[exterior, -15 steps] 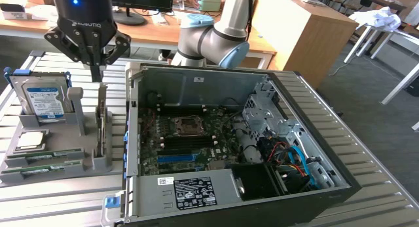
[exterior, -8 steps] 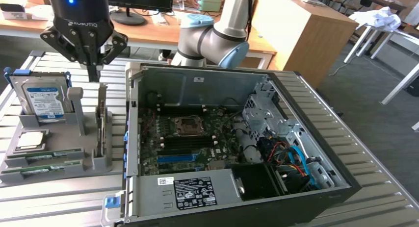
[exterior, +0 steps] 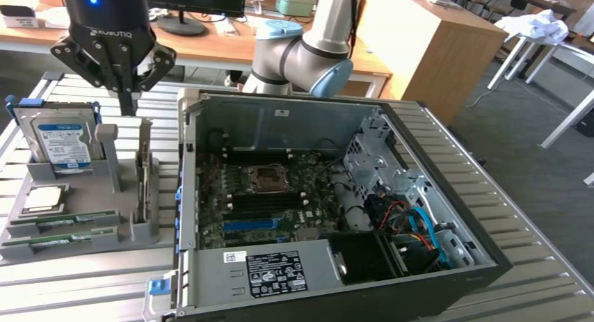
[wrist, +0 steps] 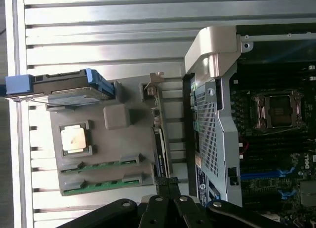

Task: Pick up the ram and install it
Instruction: 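Reach for the ram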

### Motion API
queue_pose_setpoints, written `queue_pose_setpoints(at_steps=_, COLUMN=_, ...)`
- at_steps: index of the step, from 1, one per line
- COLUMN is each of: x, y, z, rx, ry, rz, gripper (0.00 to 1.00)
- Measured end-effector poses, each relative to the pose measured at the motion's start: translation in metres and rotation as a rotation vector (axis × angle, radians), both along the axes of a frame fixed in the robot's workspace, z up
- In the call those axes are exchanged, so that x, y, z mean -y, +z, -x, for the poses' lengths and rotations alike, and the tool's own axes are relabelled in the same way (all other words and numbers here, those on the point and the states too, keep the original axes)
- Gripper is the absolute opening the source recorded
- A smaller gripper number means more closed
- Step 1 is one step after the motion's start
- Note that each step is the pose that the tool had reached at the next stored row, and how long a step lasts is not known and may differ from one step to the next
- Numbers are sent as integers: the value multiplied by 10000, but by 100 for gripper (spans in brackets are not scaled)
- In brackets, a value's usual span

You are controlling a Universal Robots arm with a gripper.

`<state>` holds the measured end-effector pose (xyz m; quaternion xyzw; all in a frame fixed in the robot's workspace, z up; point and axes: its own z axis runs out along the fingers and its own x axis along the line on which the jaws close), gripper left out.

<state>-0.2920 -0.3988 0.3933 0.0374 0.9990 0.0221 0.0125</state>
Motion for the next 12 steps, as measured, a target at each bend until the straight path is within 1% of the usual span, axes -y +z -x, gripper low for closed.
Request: queue_pose_setpoints(at_steps=12, x=0, y=0, z=89, rx=0, ry=0, rz=0, gripper=10)
